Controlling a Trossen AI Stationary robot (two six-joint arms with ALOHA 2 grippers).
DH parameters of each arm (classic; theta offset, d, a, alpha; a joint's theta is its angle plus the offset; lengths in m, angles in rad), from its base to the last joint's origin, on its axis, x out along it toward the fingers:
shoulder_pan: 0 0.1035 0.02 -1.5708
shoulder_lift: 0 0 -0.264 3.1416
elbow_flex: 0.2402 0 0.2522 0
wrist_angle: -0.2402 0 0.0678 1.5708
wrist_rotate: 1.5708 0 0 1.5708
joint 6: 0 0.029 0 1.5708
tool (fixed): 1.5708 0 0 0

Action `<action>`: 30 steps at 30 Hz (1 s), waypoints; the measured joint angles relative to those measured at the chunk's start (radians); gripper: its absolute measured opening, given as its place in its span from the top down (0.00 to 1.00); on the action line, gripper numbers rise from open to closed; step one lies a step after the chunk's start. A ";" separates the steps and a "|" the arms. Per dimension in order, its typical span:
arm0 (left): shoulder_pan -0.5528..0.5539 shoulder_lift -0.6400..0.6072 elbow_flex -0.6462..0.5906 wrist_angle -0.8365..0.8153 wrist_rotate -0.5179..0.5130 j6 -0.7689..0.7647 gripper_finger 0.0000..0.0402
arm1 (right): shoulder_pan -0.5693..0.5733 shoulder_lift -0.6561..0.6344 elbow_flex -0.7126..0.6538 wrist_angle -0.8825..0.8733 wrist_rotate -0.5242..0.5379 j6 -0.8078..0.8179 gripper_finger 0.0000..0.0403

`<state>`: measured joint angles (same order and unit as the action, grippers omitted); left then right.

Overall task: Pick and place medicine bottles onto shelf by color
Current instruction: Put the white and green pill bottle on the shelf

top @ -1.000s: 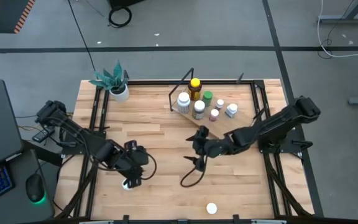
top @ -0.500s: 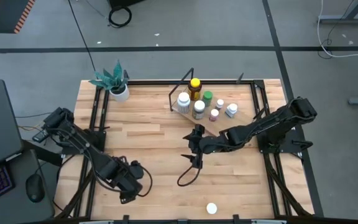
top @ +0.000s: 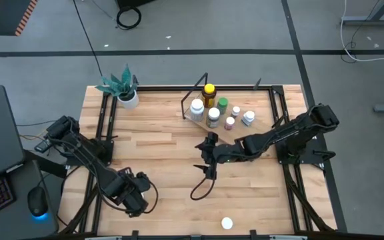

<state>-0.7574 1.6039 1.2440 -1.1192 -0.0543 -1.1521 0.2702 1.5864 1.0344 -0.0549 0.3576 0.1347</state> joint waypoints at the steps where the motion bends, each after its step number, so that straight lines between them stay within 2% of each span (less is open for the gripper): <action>1: 0.000 0.000 -0.003 0.005 -0.003 -0.012 0.11 | -0.003 0.000 0.000 0.002 -0.004 -0.001 0.09; 20: -0.002 0.000 -0.008 0.080 0.024 -0.132 0.12 | -0.042 0.000 0.000 0.001 -0.074 -0.034 0.10; 30: -0.001 0.000 -0.008 0.091 0.017 -0.177 0.12 | -0.047 0.000 -0.045 0.064 -0.095 -0.027 0.10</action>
<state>-0.7586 1.6039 1.2358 -1.0285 -0.0373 -1.3295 0.2230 1.5864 0.9897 0.0095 0.2630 0.1074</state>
